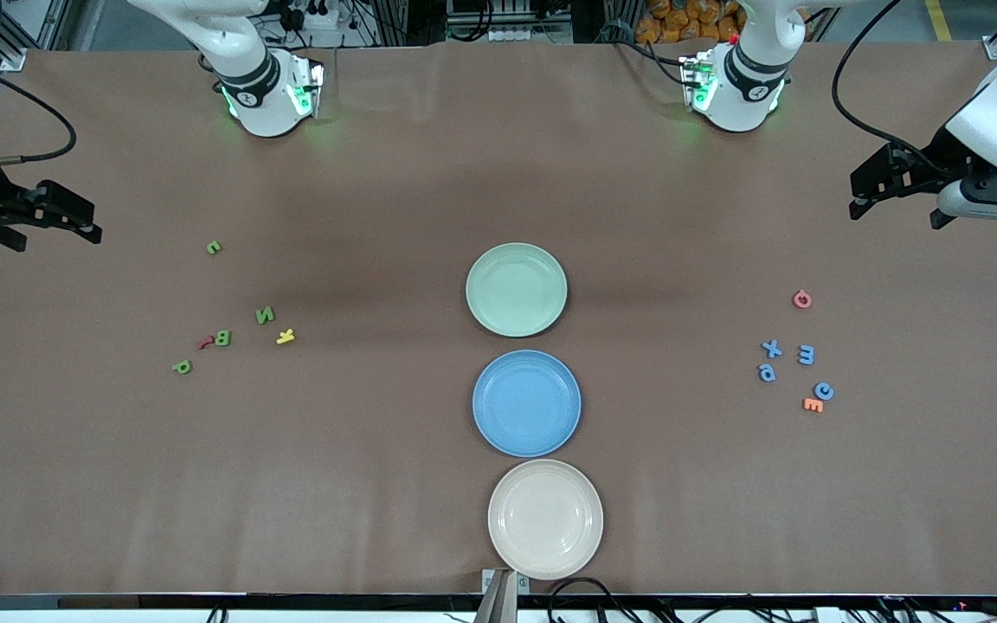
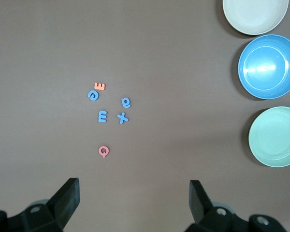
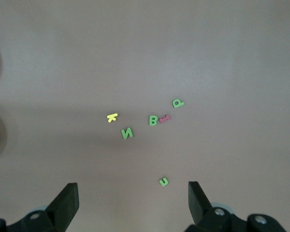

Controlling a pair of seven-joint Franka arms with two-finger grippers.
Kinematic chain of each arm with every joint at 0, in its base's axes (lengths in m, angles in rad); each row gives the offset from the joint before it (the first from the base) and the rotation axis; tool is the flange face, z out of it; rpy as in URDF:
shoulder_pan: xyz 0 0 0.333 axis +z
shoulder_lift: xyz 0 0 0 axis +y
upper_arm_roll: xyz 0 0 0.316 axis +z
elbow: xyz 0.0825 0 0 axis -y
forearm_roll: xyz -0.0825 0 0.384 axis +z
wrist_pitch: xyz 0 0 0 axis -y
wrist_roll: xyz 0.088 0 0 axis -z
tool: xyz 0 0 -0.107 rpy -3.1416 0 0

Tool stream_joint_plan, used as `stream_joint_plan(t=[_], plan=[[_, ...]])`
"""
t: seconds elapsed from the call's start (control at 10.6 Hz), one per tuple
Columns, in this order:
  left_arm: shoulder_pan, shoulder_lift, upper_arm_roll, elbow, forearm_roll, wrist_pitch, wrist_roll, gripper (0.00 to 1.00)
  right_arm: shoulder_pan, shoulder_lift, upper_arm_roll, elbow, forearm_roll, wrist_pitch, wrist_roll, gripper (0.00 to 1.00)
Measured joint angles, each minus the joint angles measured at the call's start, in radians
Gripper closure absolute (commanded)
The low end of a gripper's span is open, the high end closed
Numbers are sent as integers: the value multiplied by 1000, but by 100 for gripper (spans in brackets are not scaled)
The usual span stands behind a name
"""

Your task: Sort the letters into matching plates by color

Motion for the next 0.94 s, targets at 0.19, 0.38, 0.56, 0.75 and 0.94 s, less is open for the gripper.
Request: stream_joint_plan(t=[0.19, 0.38, 0.56, 0.75, 0.94], plan=[[1, 0, 0, 0, 0, 0, 0, 0, 0, -6, 1, 0, 0, 0, 0, 0], [3, 0, 0, 0, 0, 0, 0, 0, 0, -11, 3, -1, 0, 0, -1, 0], [4, 0, 0, 0, 0, 0, 0, 0, 1, -12, 4, -1, 0, 0, -1, 0], [9, 3, 2, -6, 0, -1, -9, 0, 4, -12, 6, -1, 0, 0, -1, 0], [27, 15, 4, -13, 0, -1, -24, 0, 5, -12, 6, -2, 0, 0, -1, 0]])
